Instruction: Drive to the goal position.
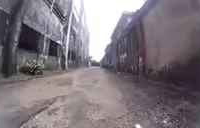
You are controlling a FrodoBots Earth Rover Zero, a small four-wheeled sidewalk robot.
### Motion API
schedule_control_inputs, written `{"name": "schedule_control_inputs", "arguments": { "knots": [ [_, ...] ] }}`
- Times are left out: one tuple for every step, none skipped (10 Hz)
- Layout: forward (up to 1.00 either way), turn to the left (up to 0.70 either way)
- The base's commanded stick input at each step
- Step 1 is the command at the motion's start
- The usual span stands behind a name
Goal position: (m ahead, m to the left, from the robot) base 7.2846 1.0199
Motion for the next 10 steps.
{"name": "schedule_control_inputs", "arguments": {
  "knots": [
    [0.3, 0.0],
    [0.3, 0.0],
    [0.3, 0.0],
    [0.3, 0.0],
    [0.3, 0.0],
    [0.3, 0.0],
    [0.3, 0.0],
    [0.3, 0.0],
    [0.3, 0.0],
    [0.3, 0.0]
  ]
}}
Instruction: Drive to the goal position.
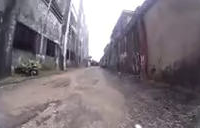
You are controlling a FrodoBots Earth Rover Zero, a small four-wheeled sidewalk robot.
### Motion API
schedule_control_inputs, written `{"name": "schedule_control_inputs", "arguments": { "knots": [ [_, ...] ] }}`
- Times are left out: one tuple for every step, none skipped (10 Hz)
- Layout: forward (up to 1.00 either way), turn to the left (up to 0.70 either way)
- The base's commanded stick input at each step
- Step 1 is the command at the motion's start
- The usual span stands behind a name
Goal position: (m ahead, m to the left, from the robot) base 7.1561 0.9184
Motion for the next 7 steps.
{"name": "schedule_control_inputs", "arguments": {
  "knots": [
    [0.3, 0.0],
    [0.3, 0.0],
    [0.3, 0.0],
    [0.3, 0.0],
    [0.3, 0.0],
    [0.3, 0.0],
    [0.3, 0.0]
  ]
}}
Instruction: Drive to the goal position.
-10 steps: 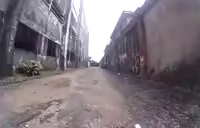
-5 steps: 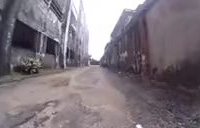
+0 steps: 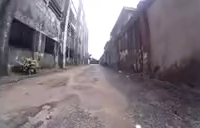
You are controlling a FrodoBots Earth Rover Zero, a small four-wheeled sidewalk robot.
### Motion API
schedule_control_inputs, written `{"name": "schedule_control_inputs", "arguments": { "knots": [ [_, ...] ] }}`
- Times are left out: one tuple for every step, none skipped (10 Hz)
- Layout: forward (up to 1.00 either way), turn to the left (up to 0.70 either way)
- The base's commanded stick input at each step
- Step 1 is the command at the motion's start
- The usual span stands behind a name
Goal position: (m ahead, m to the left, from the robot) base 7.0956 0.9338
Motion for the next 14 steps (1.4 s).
{"name": "schedule_control_inputs", "arguments": {
  "knots": [
    [0.3, 0.0],
    [0.3, 0.0],
    [0.3, 0.0],
    [0.3, 0.0],
    [0.3, 0.0],
    [0.3, 0.0],
    [0.3, 0.0],
    [0.3, 0.0],
    [0.3, 0.0],
    [0.3, 0.0],
    [0.3, 0.0],
    [0.3, 0.0],
    [0.3, 0.0],
    [0.3, 0.0]
  ]
}}
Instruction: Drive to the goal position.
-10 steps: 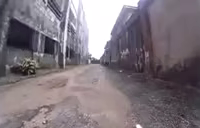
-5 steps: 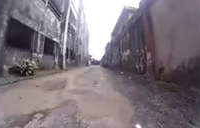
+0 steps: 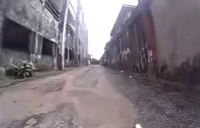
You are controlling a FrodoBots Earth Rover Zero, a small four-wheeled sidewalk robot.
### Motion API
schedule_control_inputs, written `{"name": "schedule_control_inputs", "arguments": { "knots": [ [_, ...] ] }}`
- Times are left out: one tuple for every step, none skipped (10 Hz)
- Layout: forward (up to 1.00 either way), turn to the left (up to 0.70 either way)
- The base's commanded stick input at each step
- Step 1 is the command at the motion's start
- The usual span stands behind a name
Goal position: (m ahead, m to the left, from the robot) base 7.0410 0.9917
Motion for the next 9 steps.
{"name": "schedule_control_inputs", "arguments": {
  "knots": [
    [0.3, 0.0],
    [0.3, 0.0],
    [0.3, 0.0],
    [0.3, 0.0],
    [0.3, 0.0],
    [0.3, 0.0],
    [0.3, 0.0],
    [0.3, 0.0],
    [0.3, 0.0]
  ]
}}
